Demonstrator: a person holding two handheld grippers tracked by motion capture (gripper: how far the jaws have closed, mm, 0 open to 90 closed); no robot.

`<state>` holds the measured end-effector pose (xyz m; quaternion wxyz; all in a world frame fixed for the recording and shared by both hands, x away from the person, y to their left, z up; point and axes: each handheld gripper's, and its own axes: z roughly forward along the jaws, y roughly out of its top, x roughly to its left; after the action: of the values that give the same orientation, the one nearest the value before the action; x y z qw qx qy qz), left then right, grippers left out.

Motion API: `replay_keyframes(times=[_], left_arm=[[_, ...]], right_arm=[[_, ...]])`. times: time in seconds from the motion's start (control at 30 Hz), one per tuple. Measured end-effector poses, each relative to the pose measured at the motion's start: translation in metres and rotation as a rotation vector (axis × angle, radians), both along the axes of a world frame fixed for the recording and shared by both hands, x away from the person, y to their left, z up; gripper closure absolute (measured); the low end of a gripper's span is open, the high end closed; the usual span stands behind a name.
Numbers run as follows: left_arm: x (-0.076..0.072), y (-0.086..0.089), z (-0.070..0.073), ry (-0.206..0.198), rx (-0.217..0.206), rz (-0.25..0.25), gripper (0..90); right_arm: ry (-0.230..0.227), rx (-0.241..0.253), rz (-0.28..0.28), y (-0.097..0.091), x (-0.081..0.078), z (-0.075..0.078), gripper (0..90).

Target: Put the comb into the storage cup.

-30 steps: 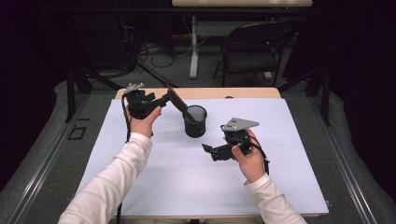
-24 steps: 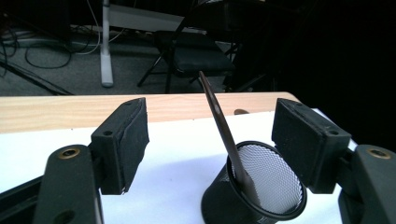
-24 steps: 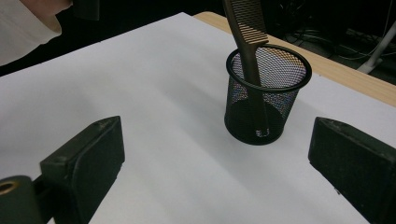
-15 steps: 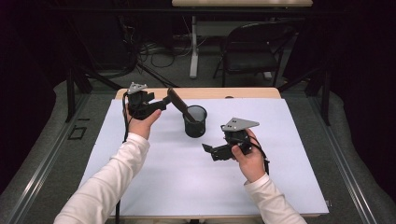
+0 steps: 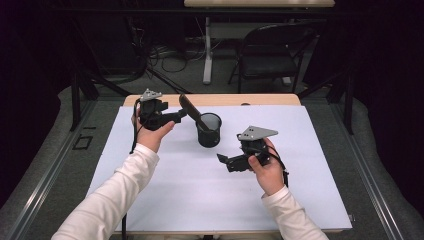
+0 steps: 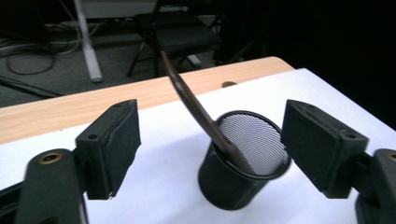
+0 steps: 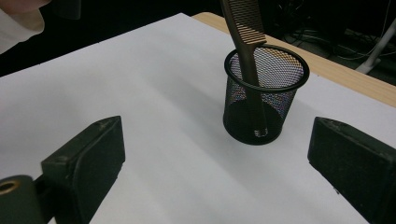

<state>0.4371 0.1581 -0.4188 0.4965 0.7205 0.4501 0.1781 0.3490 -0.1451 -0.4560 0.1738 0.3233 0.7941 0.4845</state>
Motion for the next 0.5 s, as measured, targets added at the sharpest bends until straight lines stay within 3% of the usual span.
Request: replay_keyframes(times=[0.13,0.5], left_arm=[[-0.0023,0.0008,0.002,0.003,-0.022,-0.02,15.8],[-0.0096,0.005,0.0075,-0.006,-0.017,-0.088,15.8]], right_arm=[[-0.003,0.001,-0.001,-0.0005,0.0002,0.0001,4.1],[-0.001,0.0,-0.001,-0.0002,0.0001,0.0001,4.2]])
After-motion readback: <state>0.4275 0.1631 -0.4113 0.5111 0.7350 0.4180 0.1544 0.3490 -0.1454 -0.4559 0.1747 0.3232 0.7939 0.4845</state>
